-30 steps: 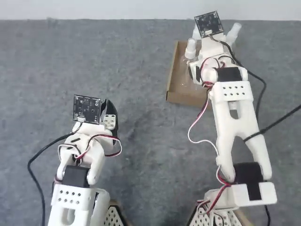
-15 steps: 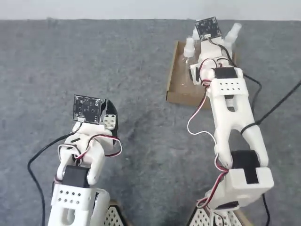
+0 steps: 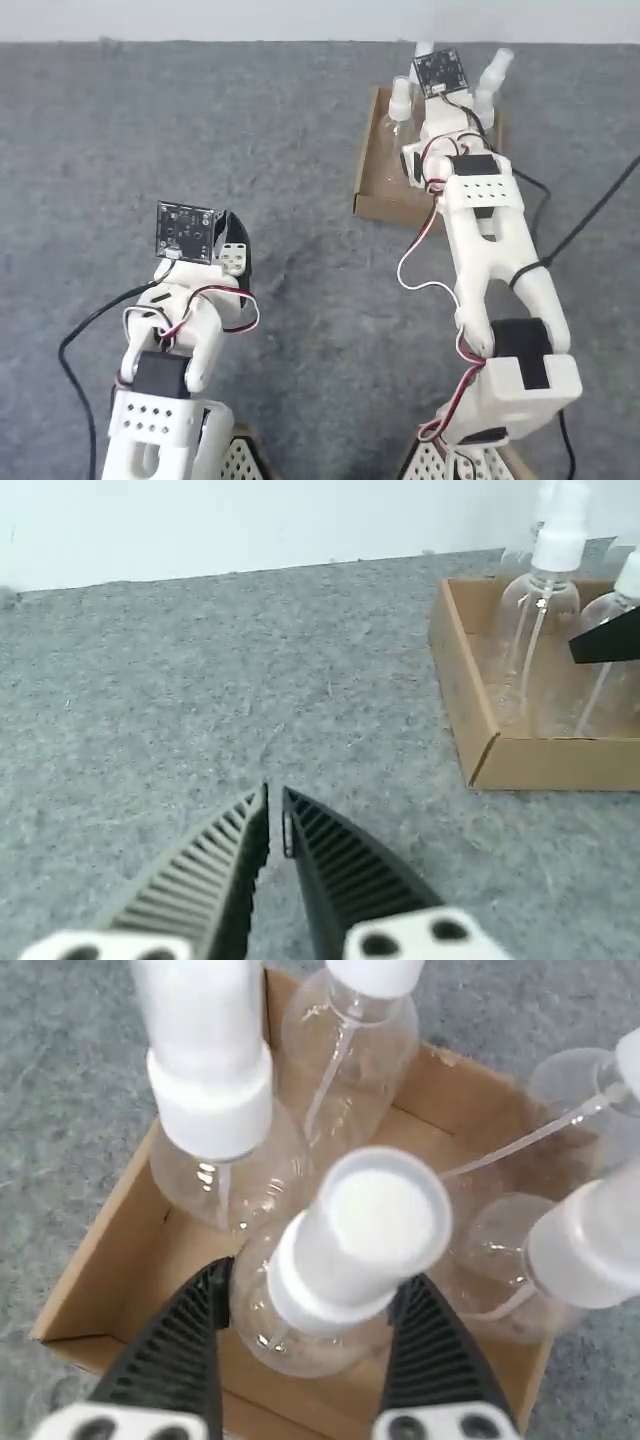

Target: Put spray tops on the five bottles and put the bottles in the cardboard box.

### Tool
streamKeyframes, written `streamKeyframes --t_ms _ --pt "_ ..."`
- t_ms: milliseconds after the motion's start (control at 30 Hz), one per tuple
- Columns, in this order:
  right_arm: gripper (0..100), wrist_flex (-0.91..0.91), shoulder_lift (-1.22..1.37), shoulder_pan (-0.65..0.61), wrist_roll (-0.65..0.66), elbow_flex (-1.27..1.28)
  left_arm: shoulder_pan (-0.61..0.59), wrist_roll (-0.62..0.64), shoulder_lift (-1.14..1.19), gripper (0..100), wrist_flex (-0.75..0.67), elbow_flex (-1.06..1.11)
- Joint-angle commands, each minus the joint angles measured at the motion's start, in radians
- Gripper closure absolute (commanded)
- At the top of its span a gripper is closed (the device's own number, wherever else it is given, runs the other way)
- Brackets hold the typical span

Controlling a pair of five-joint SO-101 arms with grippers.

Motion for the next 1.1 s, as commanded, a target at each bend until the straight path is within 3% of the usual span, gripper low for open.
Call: streamKeyframes --t_ms 0,433,733,1067 --pt "98.7 -0.021 -0.016 0.004 0.008 -0.009 -0.005 0.0 -0.021 99 -0.032 -0.007" --pt "98.7 -0.019 -0.016 0.002 0.014 -0.009 -0.008 0.0 -0.021 99 -0.032 -0.007" --pt "76.8 0.035 -0.025 -0.025 0.008 -0.009 -0.012 0.0 -0.021 99 -0.032 -0.007" --pt "76.0 0.042 -0.03 -0.036 0.011 -0.018 -0.012 0.0 -0.021 99 -0.032 -0.007"
